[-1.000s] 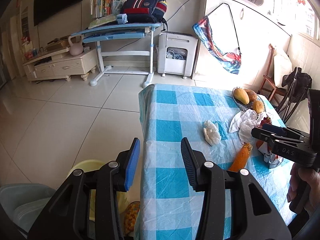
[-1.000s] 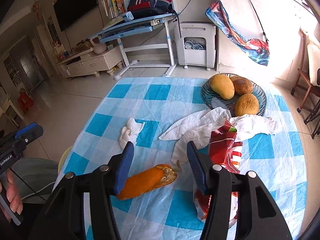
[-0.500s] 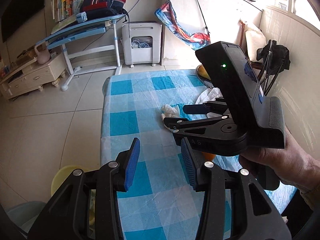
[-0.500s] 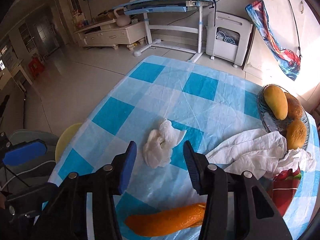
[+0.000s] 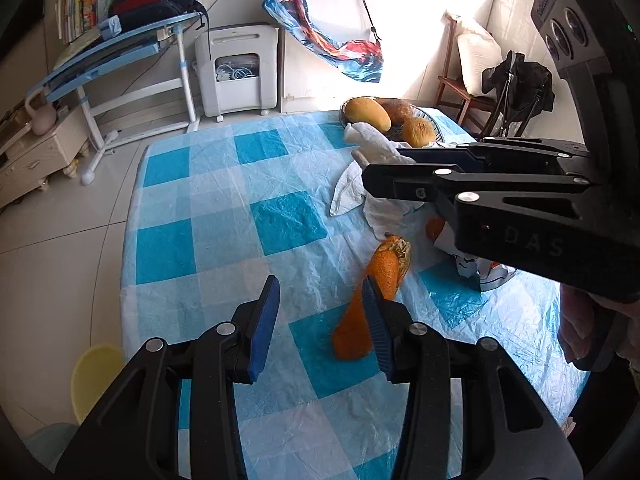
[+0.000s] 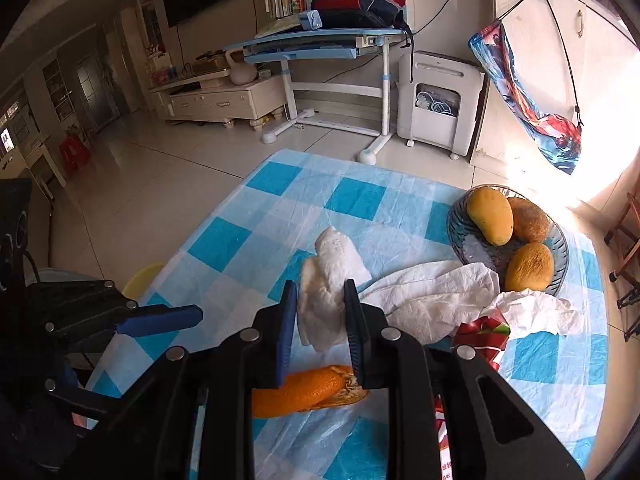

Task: Collect trash
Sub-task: 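Grasp the white tissue with the right tool while the left tool grasps the orange carrot, then lift the held tissue and carrot off the table with both tools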

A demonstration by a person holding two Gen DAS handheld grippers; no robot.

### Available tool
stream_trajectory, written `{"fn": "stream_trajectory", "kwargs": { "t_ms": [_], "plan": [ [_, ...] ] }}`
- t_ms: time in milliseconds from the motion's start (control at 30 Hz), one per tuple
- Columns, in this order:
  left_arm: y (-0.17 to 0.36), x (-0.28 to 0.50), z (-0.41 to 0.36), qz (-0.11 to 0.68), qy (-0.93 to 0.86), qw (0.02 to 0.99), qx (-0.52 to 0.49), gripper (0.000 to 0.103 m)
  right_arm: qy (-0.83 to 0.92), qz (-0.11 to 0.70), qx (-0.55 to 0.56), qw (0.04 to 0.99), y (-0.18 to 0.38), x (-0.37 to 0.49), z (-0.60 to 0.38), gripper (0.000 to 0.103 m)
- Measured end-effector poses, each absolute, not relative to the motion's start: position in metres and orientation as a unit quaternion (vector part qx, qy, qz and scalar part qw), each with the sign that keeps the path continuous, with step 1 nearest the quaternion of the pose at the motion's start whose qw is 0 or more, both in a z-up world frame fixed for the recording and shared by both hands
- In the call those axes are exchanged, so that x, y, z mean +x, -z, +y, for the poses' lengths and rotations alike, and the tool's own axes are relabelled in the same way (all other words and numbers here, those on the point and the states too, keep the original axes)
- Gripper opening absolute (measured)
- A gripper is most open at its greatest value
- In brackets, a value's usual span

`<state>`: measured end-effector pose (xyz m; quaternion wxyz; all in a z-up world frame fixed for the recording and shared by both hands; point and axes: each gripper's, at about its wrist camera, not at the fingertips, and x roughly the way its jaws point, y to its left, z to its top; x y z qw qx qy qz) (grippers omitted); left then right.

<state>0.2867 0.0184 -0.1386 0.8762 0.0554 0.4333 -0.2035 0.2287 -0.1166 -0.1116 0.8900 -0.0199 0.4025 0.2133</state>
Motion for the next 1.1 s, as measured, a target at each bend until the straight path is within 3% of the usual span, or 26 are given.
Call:
{"fn": "stream_trajectory", "kwargs": {
  "t_ms": [333,467,633,1100],
  "plan": [
    [0.169,0.287,-0.036,0.441,0.202,0.864,0.133,0.041,-0.203,0.395,0.098,0.89,0.108,0.17,-0.202,0.025],
    [0.174,0.277,-0.04,0.435,0.198,0.864,0.156,0.025,-0.219,0.393,0.105,0.887,0.107,0.176,-0.194,0.025],
    [0.17,0.261,-0.034,0.43,0.196,0.867,0.155,0.019,-0.238,0.374,0.113,0.889,0.101,0.169,-0.19,0.026],
    [0.151,0.217,0.019,0.432,0.155,0.88,0.12,0.018,-0.262,0.38,0.108,0.88,0.11,0.136,-0.158,0.026]
  ]
}}
